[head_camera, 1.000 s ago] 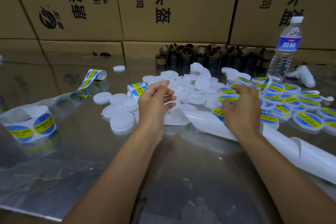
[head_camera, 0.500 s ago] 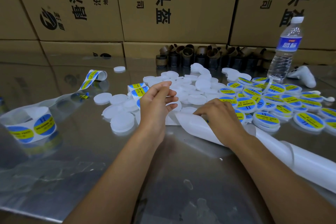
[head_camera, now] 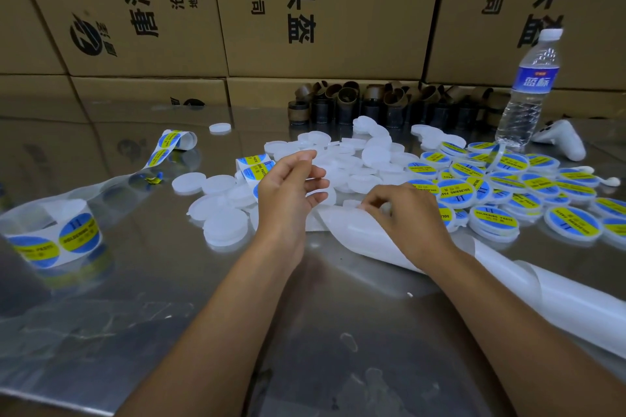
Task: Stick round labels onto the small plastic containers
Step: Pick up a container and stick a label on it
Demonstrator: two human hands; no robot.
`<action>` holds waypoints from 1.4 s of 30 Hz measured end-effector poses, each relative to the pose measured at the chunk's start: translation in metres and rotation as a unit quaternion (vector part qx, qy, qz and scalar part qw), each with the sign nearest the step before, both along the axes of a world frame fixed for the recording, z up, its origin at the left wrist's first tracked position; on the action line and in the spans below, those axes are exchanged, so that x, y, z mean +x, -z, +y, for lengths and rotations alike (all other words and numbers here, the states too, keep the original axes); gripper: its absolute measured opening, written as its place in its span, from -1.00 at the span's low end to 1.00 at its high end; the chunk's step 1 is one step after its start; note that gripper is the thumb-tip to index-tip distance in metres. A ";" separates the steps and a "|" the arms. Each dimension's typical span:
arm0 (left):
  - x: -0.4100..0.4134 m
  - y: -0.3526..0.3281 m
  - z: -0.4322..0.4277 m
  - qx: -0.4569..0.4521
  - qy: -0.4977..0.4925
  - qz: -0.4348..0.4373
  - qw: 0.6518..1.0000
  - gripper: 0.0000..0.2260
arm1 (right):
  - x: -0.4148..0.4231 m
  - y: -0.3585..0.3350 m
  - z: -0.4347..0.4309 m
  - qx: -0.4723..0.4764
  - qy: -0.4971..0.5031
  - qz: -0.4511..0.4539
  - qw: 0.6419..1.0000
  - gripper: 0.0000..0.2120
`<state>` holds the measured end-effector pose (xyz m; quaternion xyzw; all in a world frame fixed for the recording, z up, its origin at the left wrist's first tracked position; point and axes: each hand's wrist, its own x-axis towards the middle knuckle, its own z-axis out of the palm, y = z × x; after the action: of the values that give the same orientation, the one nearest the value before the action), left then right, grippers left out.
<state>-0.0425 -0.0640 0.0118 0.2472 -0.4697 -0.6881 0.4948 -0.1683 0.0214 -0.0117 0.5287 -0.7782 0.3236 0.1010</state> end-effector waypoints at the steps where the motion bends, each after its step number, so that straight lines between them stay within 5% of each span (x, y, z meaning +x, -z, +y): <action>1: 0.000 0.000 0.000 0.001 0.001 0.002 1.000 -0.84 | 0.001 0.000 0.000 -0.052 -0.007 -0.050 0.997 -0.89; 8: -0.001 0.002 -0.001 -0.018 0.016 0.001 1.000 -0.85 | 0.013 -0.025 0.000 -0.277 -0.068 -0.352 0.892 -0.81; 14: -0.004 0.001 0.003 -0.025 0.113 0.019 0.993 -0.69 | 0.034 -0.034 0.001 -0.237 -0.234 -0.571 0.750 -0.60; 18: -0.001 -0.003 0.004 0.009 0.195 0.094 0.976 -0.46 | 0.042 -0.030 -0.003 -0.216 -0.232 -0.621 0.717 -0.77; 24: 0.000 -0.001 0.007 -0.058 0.212 0.096 0.971 -0.75 | 0.041 -0.027 -0.003 -0.179 -0.215 -0.619 0.734 -0.77; 26: -0.001 -0.001 0.007 -0.058 0.200 0.101 0.973 -0.82 | 0.040 -0.025 -0.004 -0.188 -0.190 -0.585 0.766 -0.78; 30: -0.001 -0.002 0.001 -0.021 0.164 0.146 0.975 -0.83 | 0.040 -0.011 -0.005 -0.180 -0.107 -0.309 0.928 -0.85; 33: 0.003 -0.003 -0.002 0.009 0.141 0.166 0.976 -0.83 | 0.039 0.001 -0.005 -0.068 -0.086 -0.032 0.994 -0.81; 36: 0.005 -0.003 -0.004 0.030 0.134 0.171 0.976 -0.83 | 0.037 0.006 -0.008 0.028 -0.043 0.105 0.993 -0.77; 42: 0.003 -0.001 -0.004 0.043 0.133 0.168 0.976 -0.82 | 0.036 0.004 -0.013 0.069 0.021 0.104 0.992 -0.66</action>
<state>-0.0391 -0.0680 0.0130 0.0842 -0.3782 -0.7993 0.4593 -0.1319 0.0085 -0.0159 0.5489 -0.7947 0.2101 0.1517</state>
